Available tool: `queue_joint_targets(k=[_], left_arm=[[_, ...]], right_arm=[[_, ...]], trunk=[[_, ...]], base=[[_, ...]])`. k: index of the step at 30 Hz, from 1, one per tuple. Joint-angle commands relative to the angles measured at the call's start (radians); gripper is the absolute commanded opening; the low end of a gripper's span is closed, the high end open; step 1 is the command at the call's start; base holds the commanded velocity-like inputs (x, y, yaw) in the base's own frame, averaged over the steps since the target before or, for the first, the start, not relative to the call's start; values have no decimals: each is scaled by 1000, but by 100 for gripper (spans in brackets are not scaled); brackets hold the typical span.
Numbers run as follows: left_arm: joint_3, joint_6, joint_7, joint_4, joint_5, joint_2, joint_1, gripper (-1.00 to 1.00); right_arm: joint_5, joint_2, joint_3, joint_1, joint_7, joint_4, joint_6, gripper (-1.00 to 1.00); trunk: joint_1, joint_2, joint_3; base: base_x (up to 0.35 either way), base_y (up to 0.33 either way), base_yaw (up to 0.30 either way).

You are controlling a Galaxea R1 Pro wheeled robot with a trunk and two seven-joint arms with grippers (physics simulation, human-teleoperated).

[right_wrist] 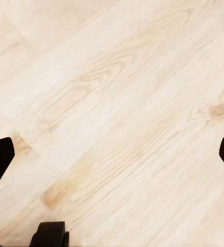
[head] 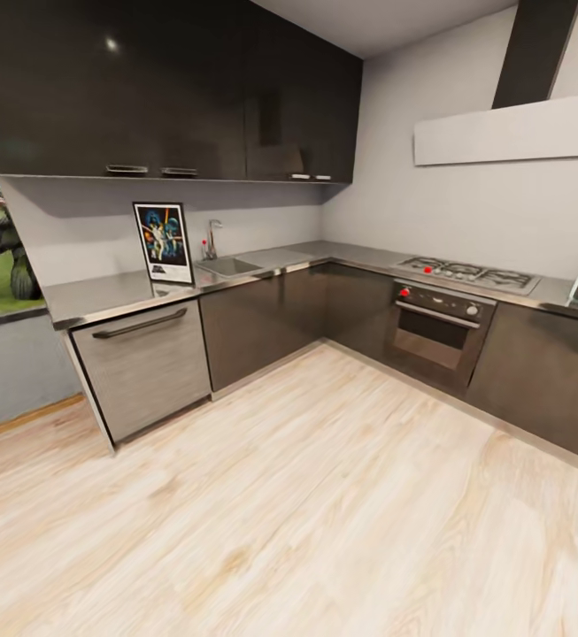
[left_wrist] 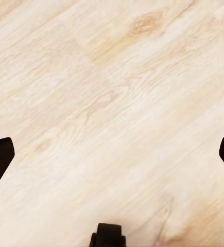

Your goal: Pick up the poster from the kitchen countertop and hang it on one of the wall nails in the kitchen.

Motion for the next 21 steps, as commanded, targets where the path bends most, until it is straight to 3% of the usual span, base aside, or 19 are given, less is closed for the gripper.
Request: queue_joint_targets(k=[1,21], left_arm=[[1,-1,0,-1,0,0,0,100],[1,-1,1,-1,0,0,0,100]], right_arm=[[1,0,1,-1,0,1,-3,100],[2,0,2,-1,0,1,-3,100]], trunk=[[1,0,-1],[1,0,-1]], base=[[277,-220,0],[277,-220,0]])
